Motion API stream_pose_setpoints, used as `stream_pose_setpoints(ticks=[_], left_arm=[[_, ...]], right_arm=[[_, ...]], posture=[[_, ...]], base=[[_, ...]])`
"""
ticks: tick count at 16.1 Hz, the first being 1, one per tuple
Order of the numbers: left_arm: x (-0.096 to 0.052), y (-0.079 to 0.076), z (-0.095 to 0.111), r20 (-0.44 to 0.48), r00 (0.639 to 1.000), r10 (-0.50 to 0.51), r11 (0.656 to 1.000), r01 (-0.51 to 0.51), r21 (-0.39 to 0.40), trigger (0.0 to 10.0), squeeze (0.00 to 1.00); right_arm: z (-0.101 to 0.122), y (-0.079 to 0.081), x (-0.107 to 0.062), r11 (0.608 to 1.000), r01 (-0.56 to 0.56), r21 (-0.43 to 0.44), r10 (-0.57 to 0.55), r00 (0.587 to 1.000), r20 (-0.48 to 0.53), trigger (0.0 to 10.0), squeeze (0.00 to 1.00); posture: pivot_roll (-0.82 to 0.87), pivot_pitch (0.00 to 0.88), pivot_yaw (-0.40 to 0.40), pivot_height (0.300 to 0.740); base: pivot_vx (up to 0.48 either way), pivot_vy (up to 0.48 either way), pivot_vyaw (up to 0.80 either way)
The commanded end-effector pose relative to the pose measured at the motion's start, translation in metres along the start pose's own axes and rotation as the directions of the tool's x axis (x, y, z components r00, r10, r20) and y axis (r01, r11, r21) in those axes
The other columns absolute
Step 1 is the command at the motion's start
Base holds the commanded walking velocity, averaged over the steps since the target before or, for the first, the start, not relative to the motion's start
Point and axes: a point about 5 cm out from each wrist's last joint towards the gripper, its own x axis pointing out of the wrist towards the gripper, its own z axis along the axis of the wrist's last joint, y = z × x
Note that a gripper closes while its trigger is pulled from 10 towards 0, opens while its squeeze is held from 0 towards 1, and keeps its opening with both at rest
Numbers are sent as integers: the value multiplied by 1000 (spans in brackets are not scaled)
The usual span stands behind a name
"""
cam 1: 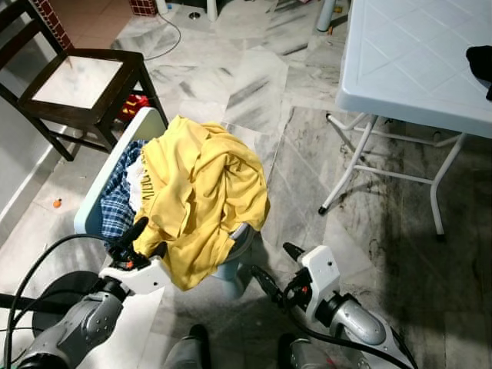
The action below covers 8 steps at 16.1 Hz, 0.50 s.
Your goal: Hang hanger
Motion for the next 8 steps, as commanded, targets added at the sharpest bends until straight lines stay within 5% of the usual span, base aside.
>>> stream_pose_setpoints(ticks=[1, 8], left_arm=[[-6, -3, -7, -19, 999, -26, 999, 26, 28, 10000, 1000], [14, 7, -9, -15, 1000, -20, 992, 22, 121, 10000, 1000]], right_arm=[[-2, 3, -3, 1000, 0, 11, 0, 1000, 4, 10000, 0], [-4, -1, -1, 1000, 3, 1, -3, 1000, 1, 10000, 0]], posture=[[3, 300, 35, 740], [-10, 293, 30, 740]], base=[[0, 0, 0], [0, 0, 0]])
